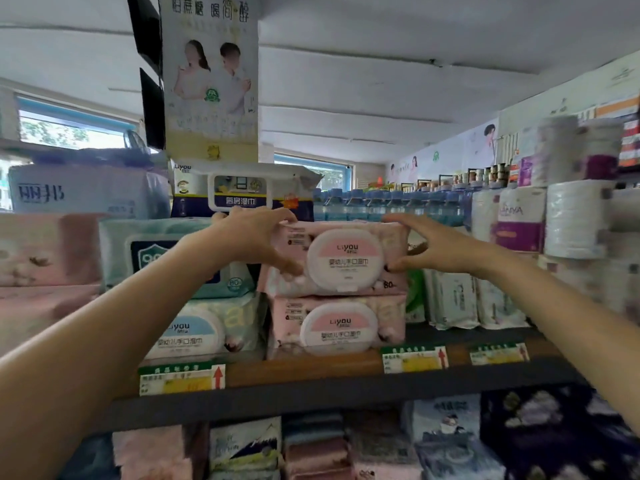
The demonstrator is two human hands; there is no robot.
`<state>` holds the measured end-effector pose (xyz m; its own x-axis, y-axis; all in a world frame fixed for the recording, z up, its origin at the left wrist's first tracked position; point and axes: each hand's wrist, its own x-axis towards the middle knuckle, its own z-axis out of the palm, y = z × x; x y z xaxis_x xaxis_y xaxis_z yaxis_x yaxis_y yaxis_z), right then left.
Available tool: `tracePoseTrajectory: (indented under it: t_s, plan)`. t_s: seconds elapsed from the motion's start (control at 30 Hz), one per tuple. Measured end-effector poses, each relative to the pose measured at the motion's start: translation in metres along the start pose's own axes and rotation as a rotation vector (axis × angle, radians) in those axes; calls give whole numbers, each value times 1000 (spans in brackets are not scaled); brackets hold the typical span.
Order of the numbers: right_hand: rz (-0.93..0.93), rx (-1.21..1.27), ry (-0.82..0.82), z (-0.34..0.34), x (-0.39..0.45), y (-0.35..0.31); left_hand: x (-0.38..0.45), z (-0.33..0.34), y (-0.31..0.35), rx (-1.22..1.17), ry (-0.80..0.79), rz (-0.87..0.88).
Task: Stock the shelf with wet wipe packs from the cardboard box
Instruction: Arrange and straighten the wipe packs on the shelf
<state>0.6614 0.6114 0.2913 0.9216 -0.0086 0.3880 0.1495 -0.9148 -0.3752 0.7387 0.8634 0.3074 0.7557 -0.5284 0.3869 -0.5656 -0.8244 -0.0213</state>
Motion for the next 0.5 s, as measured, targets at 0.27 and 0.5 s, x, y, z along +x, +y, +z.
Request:
tracePoseTrajectory:
  t_s: [0.27,0.5]
  plan:
    - [-167,-28,259,18,7,5,-9,3,9,75,83,-179]
    - [-153,23,118,7,-8,18,-16,0,56,233,114,-68]
